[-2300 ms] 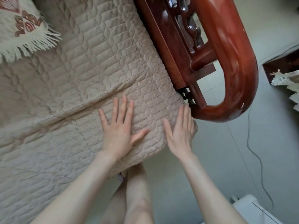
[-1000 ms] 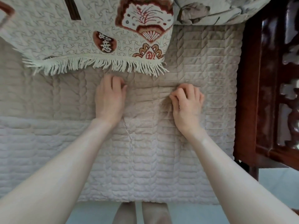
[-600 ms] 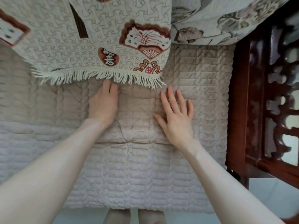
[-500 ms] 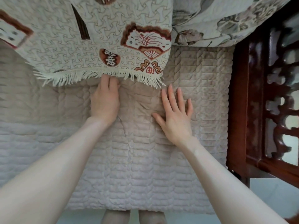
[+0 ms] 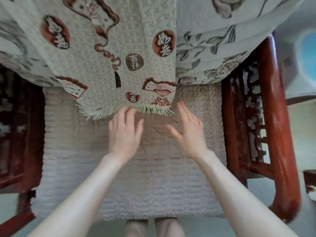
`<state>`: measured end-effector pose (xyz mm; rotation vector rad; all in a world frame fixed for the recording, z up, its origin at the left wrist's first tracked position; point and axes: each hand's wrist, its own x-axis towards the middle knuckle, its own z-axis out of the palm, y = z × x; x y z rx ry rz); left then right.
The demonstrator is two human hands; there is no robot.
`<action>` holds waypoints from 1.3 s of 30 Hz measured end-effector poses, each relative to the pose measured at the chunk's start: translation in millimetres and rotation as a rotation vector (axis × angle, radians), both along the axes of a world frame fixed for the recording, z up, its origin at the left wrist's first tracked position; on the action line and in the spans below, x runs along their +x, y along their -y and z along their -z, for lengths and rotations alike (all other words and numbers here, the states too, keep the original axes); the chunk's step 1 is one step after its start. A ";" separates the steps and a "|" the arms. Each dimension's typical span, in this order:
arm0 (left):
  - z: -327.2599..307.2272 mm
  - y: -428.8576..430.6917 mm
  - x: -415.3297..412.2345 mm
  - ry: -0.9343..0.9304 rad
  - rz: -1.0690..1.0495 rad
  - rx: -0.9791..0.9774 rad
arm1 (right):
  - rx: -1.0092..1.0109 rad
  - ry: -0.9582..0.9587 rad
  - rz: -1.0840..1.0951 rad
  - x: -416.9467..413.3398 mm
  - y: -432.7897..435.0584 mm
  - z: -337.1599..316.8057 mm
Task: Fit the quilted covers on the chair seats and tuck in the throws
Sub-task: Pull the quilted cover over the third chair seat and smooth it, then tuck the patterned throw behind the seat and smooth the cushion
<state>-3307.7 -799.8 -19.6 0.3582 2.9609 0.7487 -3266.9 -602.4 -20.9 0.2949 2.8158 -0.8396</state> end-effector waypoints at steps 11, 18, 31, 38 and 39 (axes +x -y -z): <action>-147.7 6.1 -54.5 -0.148 0.031 0.232 | -0.159 -0.203 0.177 -49.3 7.8 -146.0; -223.0 5.6 -130.6 -0.316 0.038 0.269 | -0.201 -0.293 0.199 -102.4 15.6 -223.5; -287.1 -4.4 -253.8 -0.239 0.220 -0.131 | -0.425 -0.258 0.318 -200.9 25.3 -291.8; -291.5 -8.6 -282.4 -0.057 0.144 -0.227 | -0.490 -0.189 0.393 -241.9 19.9 -304.2; -291.2 -8.0 -279.2 -0.038 0.133 -0.220 | -0.506 -0.162 0.404 -243.5 19.1 -304.1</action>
